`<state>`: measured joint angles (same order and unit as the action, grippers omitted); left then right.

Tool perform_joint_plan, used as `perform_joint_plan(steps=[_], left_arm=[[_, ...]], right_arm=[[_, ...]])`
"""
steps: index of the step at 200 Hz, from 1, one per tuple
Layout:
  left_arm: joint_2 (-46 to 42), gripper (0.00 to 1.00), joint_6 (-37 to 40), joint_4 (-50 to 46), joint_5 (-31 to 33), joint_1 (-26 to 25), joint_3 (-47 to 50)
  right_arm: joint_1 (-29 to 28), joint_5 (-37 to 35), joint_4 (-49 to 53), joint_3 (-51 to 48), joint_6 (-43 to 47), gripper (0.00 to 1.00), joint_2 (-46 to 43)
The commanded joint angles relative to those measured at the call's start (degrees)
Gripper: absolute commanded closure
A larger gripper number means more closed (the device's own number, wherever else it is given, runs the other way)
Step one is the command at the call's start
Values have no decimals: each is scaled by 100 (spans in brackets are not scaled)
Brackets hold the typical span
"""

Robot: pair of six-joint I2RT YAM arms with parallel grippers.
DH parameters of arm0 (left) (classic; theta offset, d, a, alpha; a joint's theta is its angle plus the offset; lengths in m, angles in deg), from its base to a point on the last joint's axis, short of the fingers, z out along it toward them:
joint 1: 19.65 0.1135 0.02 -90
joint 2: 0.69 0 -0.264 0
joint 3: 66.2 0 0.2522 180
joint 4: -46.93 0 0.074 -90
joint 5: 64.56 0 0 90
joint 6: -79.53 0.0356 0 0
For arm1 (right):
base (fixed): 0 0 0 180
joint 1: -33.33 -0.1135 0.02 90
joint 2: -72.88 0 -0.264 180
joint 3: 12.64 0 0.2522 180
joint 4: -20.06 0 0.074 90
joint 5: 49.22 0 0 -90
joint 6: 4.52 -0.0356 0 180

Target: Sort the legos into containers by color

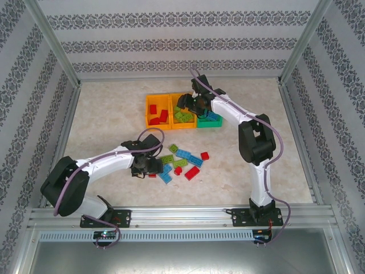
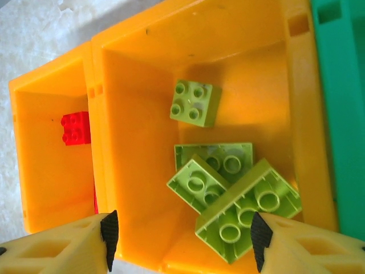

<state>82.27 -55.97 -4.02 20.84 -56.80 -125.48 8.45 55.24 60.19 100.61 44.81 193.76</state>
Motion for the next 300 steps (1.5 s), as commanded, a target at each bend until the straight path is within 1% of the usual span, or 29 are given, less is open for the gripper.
perform_joint_plan(steps=[1,29,51,75,88,121,128,149,173,198,229,253,300], left_arm=[[277,22,2,89,192,-65,-34],[427,29,-43,211,299,-65,-128],[510,39,-33,331,297,-65,-166],[632,53,-4,355,271,-65,-199],[661,56,-5,404,267,-65,-169],[777,58,5,440,294,-56,-127],[780,60,-6,465,292,-56,-118],[762,70,26,436,337,-56,-177],[605,81,179,60,604,-56,-524],[402,82,454,-423,1092,-13,-1085],[498,82,968,-468,1077,282,-1819],[958,82,1394,-373,908,619,-2549],[2240,83,1969,-341,424,1417,-4189]], right_arm=[[-25,-35,52,-341,216,32,-637],[-58,-141,33,-887,471,30,-1127],[-69,-212,4,-1326,635,30,-1492],[-45,-302,5,-1834,759,28,-1855],[-13,-336,5,-2080,787,28,-2020],[101,-442,-1,-2563,775,28,-2337],[130,-444,6,-2642,779,28,-2385],[186,-476,32,-2821,782,28,-2523],[146,-613,107,-2986,888,28,-2674],[-34,-901,164,-3307,1135,28,-2877],[-240,-1051,281,-3668,1290,28,-2973],[-328,-1095,195,-3964,1153,28,-3017],[-497,-1166,169,-4379,1052,29,-3137]])
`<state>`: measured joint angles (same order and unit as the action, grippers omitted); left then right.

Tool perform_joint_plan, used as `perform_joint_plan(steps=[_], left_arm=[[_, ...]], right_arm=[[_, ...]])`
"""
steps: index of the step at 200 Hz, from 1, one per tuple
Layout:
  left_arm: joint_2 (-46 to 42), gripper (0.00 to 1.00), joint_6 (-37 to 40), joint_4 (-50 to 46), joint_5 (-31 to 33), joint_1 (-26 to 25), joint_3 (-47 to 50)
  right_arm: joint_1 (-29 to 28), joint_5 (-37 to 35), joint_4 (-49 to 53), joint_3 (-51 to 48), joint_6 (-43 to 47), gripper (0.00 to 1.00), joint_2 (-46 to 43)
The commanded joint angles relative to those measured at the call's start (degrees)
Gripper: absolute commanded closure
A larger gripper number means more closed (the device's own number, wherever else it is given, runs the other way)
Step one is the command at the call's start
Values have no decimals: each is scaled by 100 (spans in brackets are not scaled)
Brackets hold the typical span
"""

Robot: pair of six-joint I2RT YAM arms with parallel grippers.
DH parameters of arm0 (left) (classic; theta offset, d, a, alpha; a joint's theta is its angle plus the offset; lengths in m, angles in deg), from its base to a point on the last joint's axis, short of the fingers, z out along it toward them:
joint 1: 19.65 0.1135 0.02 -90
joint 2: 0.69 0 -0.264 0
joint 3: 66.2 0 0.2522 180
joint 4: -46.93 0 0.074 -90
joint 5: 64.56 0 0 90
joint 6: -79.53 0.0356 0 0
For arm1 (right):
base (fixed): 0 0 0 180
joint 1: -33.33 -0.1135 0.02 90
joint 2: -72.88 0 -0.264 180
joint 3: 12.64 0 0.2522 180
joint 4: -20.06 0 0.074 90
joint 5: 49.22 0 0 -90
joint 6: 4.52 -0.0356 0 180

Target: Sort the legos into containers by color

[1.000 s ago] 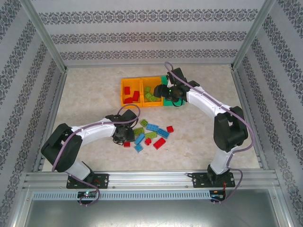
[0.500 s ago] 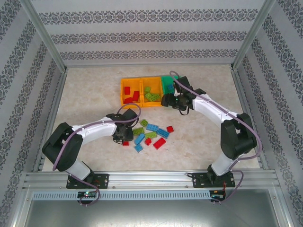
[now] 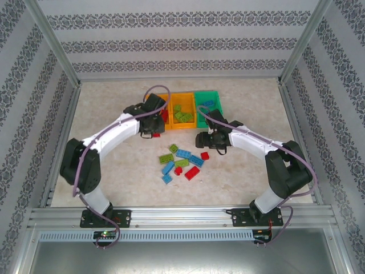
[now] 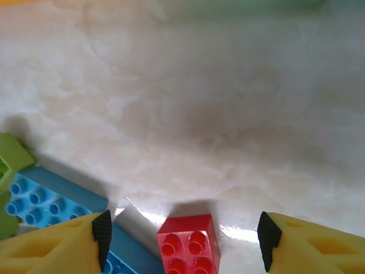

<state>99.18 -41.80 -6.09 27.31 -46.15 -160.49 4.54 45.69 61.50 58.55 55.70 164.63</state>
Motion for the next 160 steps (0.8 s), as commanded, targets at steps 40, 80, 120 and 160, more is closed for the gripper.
perform_joint_plan(steps=[40,80,120,160], left_arm=[[1611,83,801,-406,-524,635,-2022],[2184,82,835,-493,-583,664,-2581],[2413,74,810,-581,-448,675,-2790],[2346,47,780,-617,-381,676,-2797]], right_arm=[[-199,-167,46,-432,-89,31,-137],[-379,-170,42,-475,-195,31,-6],[-432,-269,75,-461,-303,32,155],[-438,-319,167,-391,-326,35,300]])
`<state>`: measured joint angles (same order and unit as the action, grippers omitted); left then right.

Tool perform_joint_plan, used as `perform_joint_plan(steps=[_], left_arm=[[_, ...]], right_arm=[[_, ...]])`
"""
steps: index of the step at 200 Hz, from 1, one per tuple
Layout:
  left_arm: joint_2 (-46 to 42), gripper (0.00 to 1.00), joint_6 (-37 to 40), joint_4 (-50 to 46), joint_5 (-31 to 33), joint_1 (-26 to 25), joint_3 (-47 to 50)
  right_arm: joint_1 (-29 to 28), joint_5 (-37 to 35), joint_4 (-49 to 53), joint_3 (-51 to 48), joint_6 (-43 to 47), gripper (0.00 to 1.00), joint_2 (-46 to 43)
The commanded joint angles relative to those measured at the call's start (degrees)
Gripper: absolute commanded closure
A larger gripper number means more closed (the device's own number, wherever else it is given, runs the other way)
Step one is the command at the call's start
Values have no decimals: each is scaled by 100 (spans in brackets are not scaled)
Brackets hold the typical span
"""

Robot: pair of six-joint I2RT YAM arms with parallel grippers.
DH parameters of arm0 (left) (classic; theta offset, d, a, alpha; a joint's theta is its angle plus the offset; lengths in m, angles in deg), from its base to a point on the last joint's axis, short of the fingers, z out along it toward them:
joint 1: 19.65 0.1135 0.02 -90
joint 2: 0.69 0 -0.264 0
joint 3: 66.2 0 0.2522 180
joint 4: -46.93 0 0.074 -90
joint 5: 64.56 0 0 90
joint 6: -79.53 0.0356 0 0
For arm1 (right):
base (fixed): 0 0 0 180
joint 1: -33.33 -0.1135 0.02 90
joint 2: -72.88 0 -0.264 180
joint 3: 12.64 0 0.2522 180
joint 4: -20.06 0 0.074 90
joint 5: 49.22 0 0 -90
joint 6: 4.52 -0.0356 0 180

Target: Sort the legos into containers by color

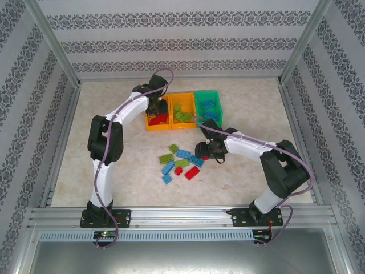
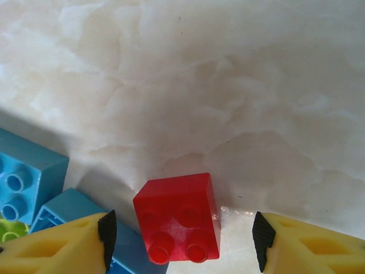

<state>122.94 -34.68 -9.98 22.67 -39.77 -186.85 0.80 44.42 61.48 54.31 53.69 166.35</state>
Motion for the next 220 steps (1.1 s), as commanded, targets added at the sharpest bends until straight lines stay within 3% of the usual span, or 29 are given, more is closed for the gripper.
perform_joint_plan(steps=[1,29,55,147,188,220], left_arm=[[-35,46,66,-224,83,40,-155],[-328,27,9,-9,-71,13,179],[-629,21,-53,163,-240,-28,454],[-1281,19,-199,384,-286,-81,1142],[-1944,17,-295,568,-227,-83,1688],[-2424,16,-280,634,-133,-80,2123]], right_arm=[[-62,-190,169,29,-121,35,132],[-53,-276,204,-8,-156,38,163],[-34,-359,240,-37,-170,43,176],[-11,-598,398,41,-189,69,297],[-25,-393,336,397,-273,71,-26],[10,353,-131,1063,-453,71,31]])
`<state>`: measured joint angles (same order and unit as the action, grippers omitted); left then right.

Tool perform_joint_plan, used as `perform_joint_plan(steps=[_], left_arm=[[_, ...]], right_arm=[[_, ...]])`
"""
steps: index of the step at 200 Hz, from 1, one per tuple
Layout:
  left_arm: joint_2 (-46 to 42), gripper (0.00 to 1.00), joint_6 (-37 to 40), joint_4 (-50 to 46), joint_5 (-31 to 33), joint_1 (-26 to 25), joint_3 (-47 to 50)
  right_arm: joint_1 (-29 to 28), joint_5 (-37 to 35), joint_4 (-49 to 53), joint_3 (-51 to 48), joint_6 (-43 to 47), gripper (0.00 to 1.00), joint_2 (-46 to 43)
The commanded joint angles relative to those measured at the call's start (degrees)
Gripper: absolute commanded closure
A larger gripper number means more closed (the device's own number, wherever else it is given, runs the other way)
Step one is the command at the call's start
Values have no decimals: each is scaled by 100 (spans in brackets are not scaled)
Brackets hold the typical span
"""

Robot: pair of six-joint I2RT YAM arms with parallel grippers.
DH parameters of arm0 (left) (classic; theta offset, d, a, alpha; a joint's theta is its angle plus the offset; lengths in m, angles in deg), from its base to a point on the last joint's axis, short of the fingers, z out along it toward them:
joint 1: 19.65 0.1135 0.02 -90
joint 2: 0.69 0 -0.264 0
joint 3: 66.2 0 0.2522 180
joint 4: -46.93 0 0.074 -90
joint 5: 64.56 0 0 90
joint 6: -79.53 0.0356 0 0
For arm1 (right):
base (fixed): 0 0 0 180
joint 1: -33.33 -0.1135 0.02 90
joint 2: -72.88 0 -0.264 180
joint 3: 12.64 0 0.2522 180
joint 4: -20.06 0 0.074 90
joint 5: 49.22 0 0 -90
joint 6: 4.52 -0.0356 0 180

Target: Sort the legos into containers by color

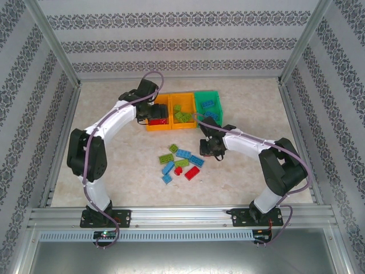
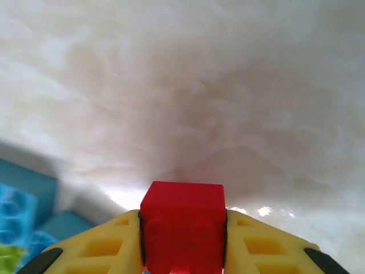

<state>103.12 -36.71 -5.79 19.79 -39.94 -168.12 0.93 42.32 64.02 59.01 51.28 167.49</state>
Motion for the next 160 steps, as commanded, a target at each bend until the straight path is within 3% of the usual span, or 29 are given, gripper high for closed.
perform_joint_plan(steps=[1,73,160], left_arm=[[-459,16,-71,218,158,-63,270],[-1266,13,395,315,312,-63,1560],[-2080,8,671,513,-84,-72,2732]], right_arm=[[2,587,-410,623,-216,71,-74],[59,2098,-1093,3341,-824,70,1714],[164,2305,-926,5576,-1398,64,3547]])
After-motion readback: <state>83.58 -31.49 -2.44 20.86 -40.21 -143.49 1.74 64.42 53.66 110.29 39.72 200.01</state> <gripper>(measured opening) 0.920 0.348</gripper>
